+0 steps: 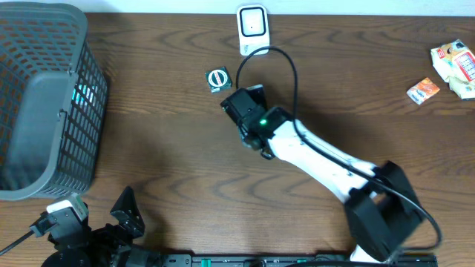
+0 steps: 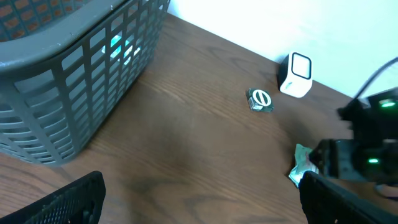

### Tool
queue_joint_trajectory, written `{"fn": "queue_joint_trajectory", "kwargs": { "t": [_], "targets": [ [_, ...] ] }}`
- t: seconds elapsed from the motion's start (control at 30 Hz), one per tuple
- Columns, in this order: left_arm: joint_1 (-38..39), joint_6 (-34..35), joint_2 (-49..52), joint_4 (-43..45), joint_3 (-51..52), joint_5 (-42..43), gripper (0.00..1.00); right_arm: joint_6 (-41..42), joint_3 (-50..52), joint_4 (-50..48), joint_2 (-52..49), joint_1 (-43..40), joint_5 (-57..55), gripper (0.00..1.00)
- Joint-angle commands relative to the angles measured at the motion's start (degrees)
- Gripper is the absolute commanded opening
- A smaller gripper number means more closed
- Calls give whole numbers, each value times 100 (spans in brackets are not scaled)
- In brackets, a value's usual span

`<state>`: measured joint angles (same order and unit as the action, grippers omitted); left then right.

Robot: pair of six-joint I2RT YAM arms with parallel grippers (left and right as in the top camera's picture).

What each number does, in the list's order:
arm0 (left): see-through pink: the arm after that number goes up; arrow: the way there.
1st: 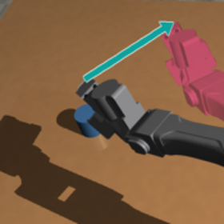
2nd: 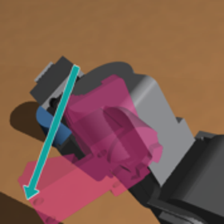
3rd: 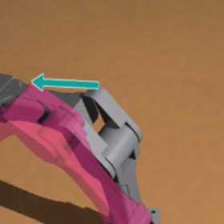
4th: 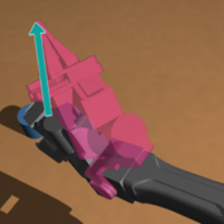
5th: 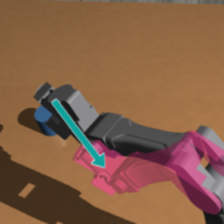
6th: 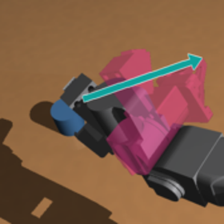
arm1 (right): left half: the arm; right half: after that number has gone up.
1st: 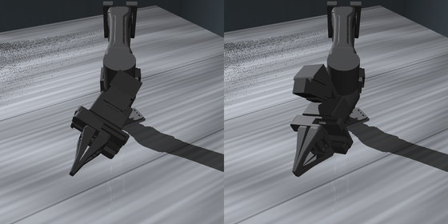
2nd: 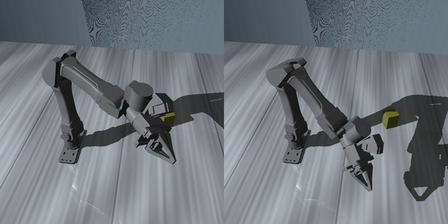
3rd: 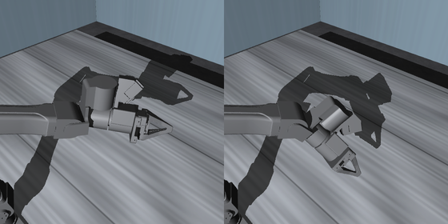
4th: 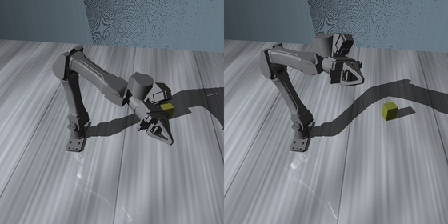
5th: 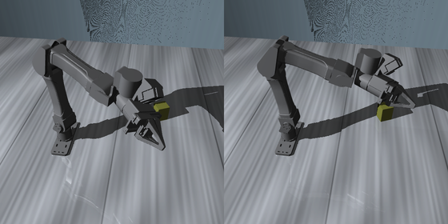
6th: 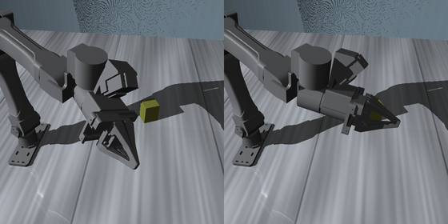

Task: Scan the item barcode
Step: 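Raise the wipes pack toward the scanner window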

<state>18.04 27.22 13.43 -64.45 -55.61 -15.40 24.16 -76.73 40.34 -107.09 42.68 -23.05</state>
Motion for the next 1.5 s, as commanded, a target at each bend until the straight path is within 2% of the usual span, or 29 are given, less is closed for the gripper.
{"fn": "queue_joint_trajectory", "kwargs": {
  "t": [0.0,0.23,0.5,0.83,1.47],
  "targets": [
    [-24,55,-9,4,28,-96,97,195,35,-173,-378,20,-229,67],
    [-24,55,-9,4,28,-96,98,195,35,-417,-457,20,-205,64],
    [-24,55,-9,4,28,-98,98,192,39,-369,-459,20,737,68],
    [-24,55,-9,4,28,-98,98,-111,63,-522,-463,17,605,61],
    [-24,55,-9,4,28,-96,98,-219,68,-651,-885,20,363,60]
  ]
}}
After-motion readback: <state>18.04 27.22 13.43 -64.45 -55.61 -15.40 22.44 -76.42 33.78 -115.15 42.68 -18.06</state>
